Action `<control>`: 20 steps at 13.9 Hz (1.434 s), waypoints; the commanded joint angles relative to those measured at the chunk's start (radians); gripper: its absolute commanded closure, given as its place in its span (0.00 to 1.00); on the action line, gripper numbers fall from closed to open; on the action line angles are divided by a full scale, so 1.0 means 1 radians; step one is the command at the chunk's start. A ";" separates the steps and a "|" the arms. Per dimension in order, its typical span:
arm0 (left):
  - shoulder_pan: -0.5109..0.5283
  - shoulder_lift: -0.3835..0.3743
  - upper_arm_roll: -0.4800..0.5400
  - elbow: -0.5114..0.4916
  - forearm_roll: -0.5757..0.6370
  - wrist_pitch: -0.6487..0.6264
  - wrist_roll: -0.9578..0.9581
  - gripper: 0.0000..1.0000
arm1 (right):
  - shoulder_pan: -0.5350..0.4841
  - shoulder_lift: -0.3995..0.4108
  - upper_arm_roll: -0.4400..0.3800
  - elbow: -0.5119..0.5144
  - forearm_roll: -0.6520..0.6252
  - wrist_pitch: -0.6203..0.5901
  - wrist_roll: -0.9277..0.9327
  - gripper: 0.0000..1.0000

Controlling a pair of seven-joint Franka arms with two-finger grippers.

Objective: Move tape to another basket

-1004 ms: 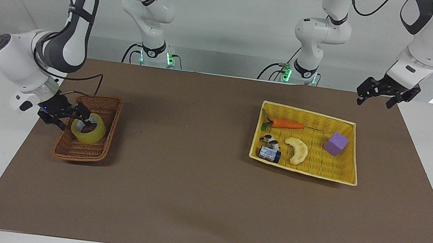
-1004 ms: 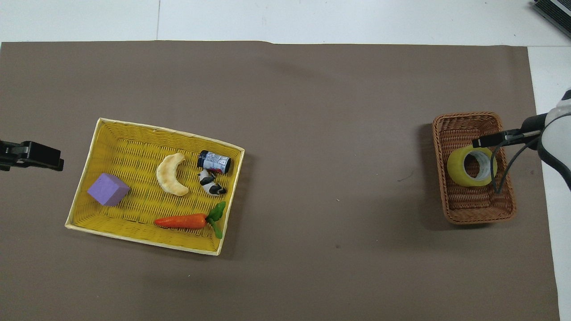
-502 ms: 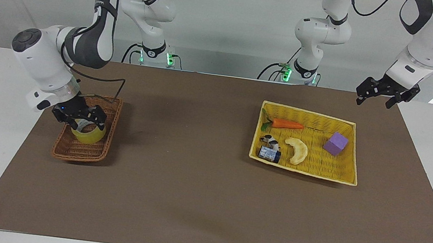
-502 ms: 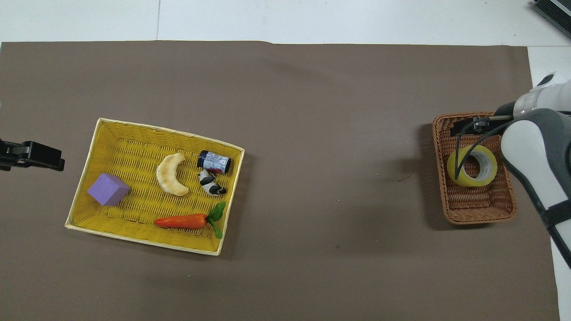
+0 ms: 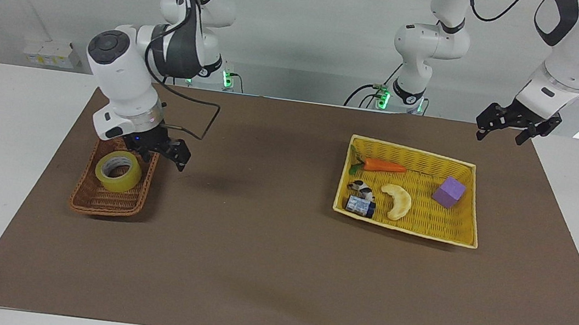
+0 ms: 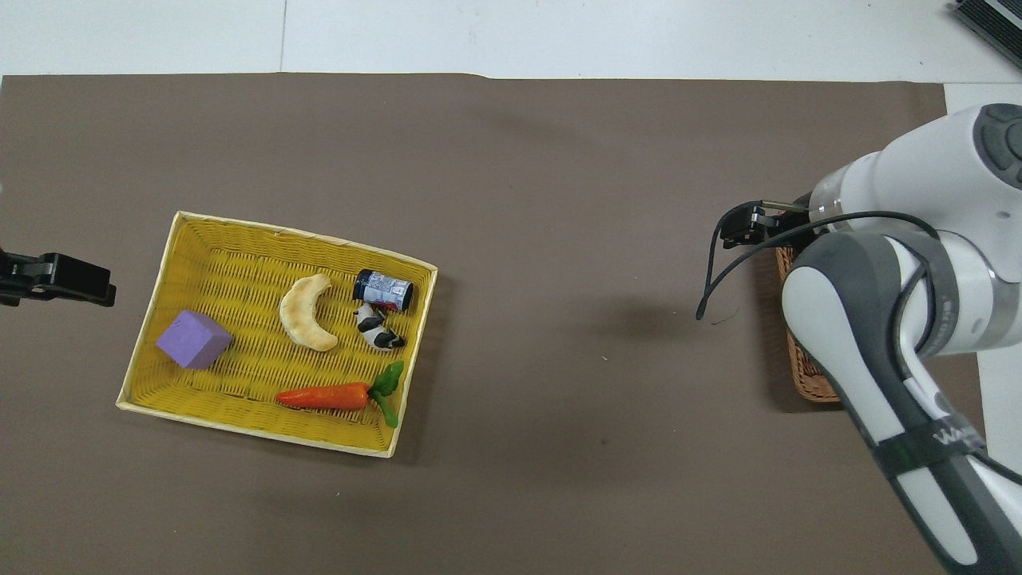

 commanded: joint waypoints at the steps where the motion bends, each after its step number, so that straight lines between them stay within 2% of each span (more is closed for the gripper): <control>1: -0.013 0.007 0.012 0.020 0.011 -0.012 0.002 0.00 | -0.003 -0.082 -0.001 0.024 -0.023 -0.082 0.048 0.00; 5: -0.015 0.007 0.012 0.020 0.011 -0.012 0.002 0.00 | -0.034 -0.155 -0.022 0.146 -0.023 -0.292 0.048 0.00; 9: -0.013 0.007 0.012 0.020 0.011 -0.012 0.002 0.00 | -0.109 -0.164 -0.029 0.320 -0.032 -0.479 0.043 0.00; 11: -0.015 0.007 0.012 0.019 0.011 -0.012 0.002 0.00 | -0.126 -0.201 -0.026 0.303 -0.044 -0.488 0.043 0.00; 13: -0.015 0.007 0.012 0.020 0.011 -0.013 0.002 0.00 | -0.143 -0.247 -0.026 0.233 -0.035 -0.490 0.031 0.00; 20: -0.015 0.007 0.012 0.020 0.011 -0.013 0.002 0.00 | -0.135 -0.255 -0.023 0.189 -0.077 -0.456 -0.131 0.00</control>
